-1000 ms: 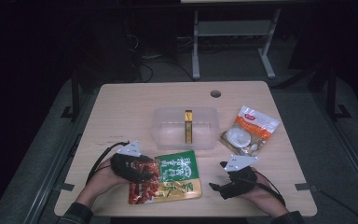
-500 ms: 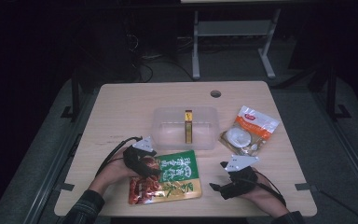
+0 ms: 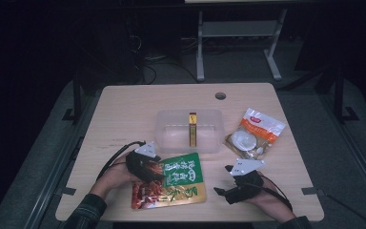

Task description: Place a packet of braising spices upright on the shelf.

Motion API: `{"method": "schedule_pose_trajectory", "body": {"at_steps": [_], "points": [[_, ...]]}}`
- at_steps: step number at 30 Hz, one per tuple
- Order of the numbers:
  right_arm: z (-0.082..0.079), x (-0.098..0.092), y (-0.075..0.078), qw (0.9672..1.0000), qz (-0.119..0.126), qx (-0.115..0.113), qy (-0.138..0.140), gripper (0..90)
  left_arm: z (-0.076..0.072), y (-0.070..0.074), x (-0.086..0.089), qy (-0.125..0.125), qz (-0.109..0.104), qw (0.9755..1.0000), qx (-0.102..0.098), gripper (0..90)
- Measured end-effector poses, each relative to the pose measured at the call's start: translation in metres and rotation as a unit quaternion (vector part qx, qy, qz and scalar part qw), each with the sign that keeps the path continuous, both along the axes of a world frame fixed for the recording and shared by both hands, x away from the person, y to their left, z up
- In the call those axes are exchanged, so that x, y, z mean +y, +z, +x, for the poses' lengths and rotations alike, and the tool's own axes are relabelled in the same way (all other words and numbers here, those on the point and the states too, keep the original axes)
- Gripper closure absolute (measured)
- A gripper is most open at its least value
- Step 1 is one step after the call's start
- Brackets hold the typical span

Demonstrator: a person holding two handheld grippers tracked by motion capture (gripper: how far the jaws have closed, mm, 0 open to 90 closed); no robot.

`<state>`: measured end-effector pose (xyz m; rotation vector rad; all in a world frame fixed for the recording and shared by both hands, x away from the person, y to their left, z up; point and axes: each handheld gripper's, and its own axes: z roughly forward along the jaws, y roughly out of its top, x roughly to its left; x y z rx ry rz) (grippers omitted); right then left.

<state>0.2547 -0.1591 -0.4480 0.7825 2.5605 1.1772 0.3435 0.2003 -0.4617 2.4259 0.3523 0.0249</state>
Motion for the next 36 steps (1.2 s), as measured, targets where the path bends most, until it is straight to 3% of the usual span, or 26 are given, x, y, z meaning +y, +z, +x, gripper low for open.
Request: {"method": "schedule_pose_trajectory", "body": {"at_steps": [8, 14, 24, 28, 32, 36], "points": [[0.000, 0.000, 0.000, 1.0000, 0.000, 0.000, 0.000, 15.5, -0.007, 0.005, -0.003, -0.013, 0.017, 0.9997, -0.015, 57.6], [0.000, 0.000, 0.000, 1.0000, 0.000, -0.001, 0.000, 15.5, -0.008, 0.006, -0.003, -0.012, 0.025, 0.9995, -0.013, 78.0], [0.000, 0.001, 0.000, 1.0000, 0.001, 0.000, -0.001, 15.5, -0.011, 0.008, -0.007, 0.002, 0.038, 0.9991, -0.016, 88.4], [0.000, 0.001, 0.000, 1.0000, 0.001, 0.000, 0.000, 15.5, -0.011, 0.008, -0.006, 0.006, 0.031, 0.9994, -0.012, 89.4], [0.001, 0.000, 0.000, 1.0000, 0.001, 0.001, -0.002, 15.4, -0.011, 0.009, 0.000, 0.018, 0.006, 0.9998, -0.004, 89.4], [0.001, -0.001, 0.000, 1.0000, 0.003, 0.003, -0.004, 15.4, -0.010, 0.014, 0.010, 0.042, -0.030, 0.9987, 0.000, 89.5]]}}
